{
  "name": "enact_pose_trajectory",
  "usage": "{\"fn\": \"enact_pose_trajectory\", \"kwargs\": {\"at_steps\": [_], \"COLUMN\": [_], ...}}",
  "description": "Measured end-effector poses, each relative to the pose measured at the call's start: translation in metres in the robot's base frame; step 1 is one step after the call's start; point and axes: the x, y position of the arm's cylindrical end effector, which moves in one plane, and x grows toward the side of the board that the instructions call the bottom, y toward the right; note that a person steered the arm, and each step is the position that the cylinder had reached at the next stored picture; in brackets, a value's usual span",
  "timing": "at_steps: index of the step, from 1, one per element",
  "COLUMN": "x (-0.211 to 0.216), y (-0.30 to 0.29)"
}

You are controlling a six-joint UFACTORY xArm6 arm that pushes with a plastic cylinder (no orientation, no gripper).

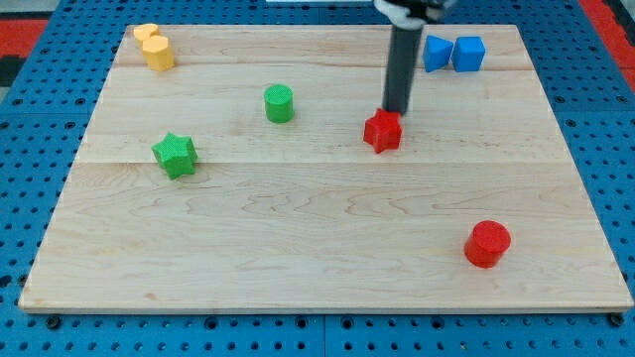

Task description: Push the red star into the red circle

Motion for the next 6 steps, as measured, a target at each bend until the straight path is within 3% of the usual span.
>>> {"fn": "enact_pose_trajectory", "kwargs": {"at_steps": [1, 2, 3, 4, 5, 6], "x": [0.032, -0.007, -0.017, 0.024, 0.055, 0.057], "y": [-0.003, -0.01, -0.026, -0.065, -0.041, -0.041]}}
